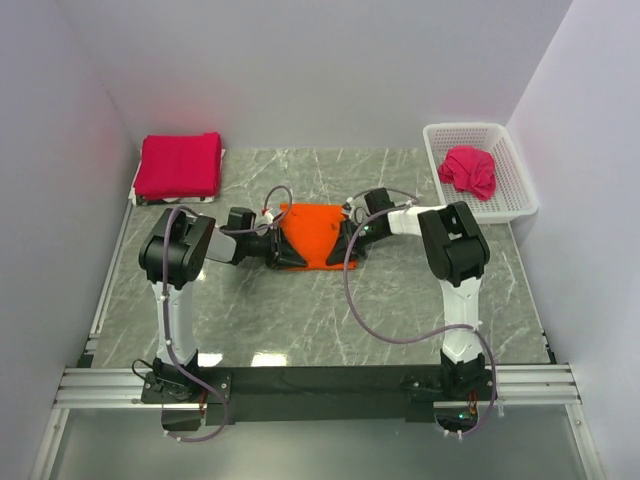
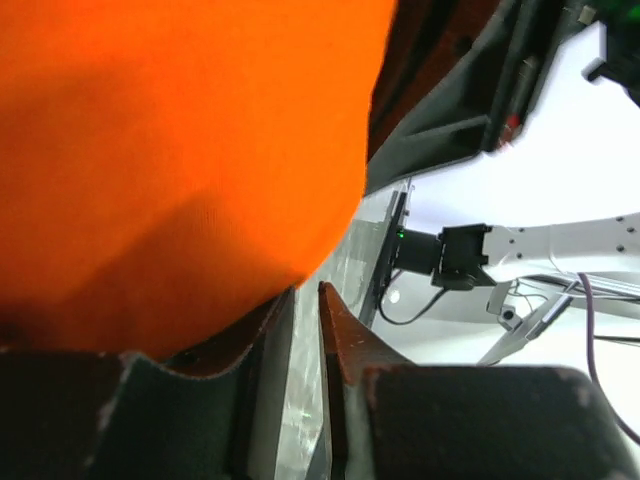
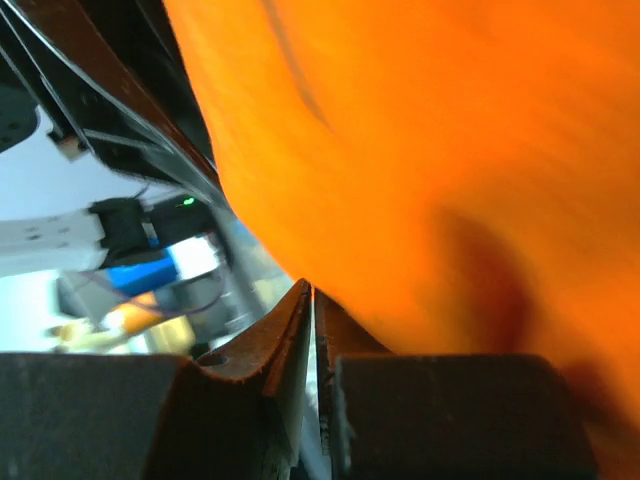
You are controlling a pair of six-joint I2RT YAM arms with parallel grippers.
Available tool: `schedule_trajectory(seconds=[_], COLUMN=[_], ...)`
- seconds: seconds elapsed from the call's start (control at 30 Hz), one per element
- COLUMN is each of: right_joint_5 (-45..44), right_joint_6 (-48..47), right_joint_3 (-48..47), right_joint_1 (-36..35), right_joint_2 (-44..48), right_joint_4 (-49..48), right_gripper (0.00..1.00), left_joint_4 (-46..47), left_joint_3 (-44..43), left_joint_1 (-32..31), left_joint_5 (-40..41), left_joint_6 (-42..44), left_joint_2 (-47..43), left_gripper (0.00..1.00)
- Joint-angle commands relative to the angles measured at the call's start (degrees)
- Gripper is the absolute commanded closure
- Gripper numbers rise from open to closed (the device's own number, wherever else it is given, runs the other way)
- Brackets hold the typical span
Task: Fold and stack the t-shirts
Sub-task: Neatly place the folded tshirt to the corner
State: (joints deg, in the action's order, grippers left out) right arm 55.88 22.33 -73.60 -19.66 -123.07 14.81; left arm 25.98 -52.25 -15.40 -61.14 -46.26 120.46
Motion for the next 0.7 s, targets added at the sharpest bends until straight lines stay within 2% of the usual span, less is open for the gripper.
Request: schedule_trajectory(seconds=[0.0,0.13,0.2,0.23,0.3,0.33,0.37,0.4,0.43,0.47,0.57,0.67], right_joint_5=[-5.8,-6.8,-6.7,-7.0,-9.6,-11.3,-13.1,-18.9,-21.8,-24.8,-35.3,-45.3], right_joint_6=[-3.4,-7.7,-10.5,-11.3,-12.7,-13.4,-14.1,-16.5,-17.7,-19.0,-23.3,-27.9], right_joint_3=[-0.4,-0.3,0.1,0.3,1.2,1.0,0.7,-0.6,-1.3,-2.1,-2.8,-4.1], right_joint_1=[4.0,4.4,4.0,3.6,2.9,2.3,0.3,-1.1,-2.8,-6.0,-13.2,-18.8], right_joint_2=[-1.3,1.5,5.8,7.7,13.8,15.6,17.3,19.9,21.0,22.8,24.7,23.9], right_joint_4=[4.3,8.4,10.1,10.3,9.7,9.6,9.6,10.3,10.6,10.3,9.4,8.6], right_gripper=[0.86,0.86,0.86,0.84,0.77,0.72,0.6,0.57,0.56,0.53,0.48,0.44], left_joint_4=[-1.9,-3.7,-10.3,-13.2,-19.3,-21.7,-24.3,-31.4,-33.9,-36.1,-39.4,-38.9], left_joint_3=[-0.6,1.4,2.3,2.5,3.2,3.2,2.0,0.8,-0.3,-2.7,-6.9,-10.4], left_joint_1=[1.8,1.6,1.9,3.2,5.8,9.0,10.7,12.2,15.2,17.1,24.0,30.1], left_joint_5=[3.7,-1.4,-2.7,-3.1,-2.9,-2.4,-0.8,0.6,2.3,5.3,11.8,16.6], left_joint_6=[1.4,7.1,12.0,16.4,19.3,22.3,24.5,27.0,32.0,34.3,39.5,39.1], left_joint_2=[1.3,-4.5,-11.8,-14.4,-21.9,-24.3,-28.3,-30.3,-32.3,-36.1,-42.9,-47.7], left_gripper=[0.75,0.69,0.65,0.59,0.53,0.44,0.31,0.29,0.26,0.03,0.0,0.01])
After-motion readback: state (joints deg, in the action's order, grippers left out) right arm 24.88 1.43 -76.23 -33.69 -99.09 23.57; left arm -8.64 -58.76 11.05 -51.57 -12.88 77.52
